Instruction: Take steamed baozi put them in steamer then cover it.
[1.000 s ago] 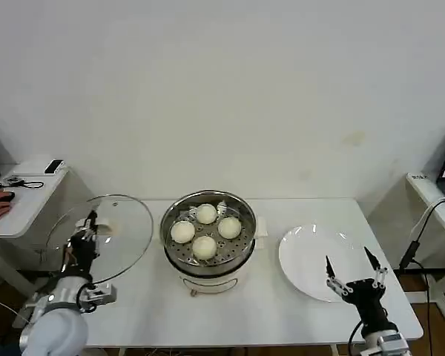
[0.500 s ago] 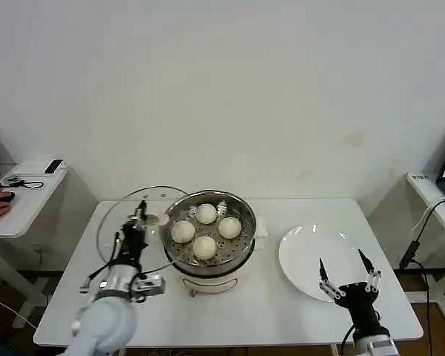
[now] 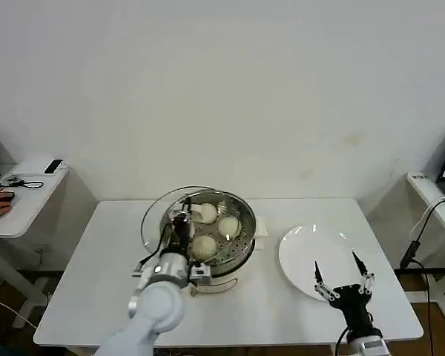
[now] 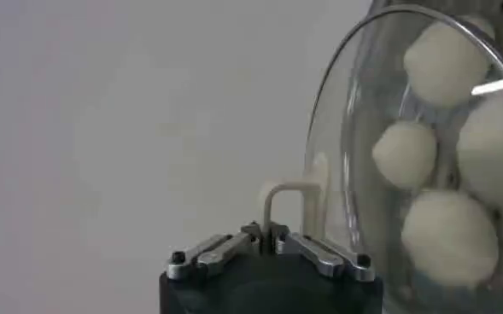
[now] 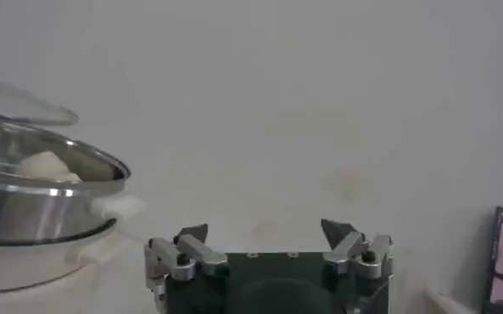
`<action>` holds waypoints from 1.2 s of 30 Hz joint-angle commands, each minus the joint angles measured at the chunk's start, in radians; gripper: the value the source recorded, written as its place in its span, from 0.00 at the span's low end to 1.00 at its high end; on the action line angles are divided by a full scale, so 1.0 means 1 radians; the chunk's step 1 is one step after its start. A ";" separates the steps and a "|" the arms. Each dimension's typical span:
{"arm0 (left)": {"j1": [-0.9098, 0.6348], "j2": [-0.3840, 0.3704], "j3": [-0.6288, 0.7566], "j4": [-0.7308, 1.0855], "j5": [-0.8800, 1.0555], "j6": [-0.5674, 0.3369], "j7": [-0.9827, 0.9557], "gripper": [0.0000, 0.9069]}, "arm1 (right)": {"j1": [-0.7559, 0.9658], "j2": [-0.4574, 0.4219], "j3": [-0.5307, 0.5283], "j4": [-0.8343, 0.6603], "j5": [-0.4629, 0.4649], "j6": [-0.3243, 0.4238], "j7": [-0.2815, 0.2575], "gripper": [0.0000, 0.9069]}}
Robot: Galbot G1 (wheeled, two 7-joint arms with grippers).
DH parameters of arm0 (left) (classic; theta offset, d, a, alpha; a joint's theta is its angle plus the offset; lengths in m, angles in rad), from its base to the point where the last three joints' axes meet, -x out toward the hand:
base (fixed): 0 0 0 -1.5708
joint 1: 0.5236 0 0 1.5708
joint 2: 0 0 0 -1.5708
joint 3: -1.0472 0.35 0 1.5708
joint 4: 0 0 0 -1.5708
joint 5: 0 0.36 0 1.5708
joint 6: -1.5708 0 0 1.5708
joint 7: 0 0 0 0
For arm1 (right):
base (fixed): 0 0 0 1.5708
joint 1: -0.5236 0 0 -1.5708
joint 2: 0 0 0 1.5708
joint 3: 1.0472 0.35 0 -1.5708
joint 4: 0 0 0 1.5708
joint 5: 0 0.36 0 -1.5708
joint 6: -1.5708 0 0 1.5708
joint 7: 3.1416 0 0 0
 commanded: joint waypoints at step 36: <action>-0.075 -0.125 0.069 0.157 0.115 0.005 0.051 0.00 | 0.015 0.006 -0.052 -0.038 -0.023 0.008 0.001 1.00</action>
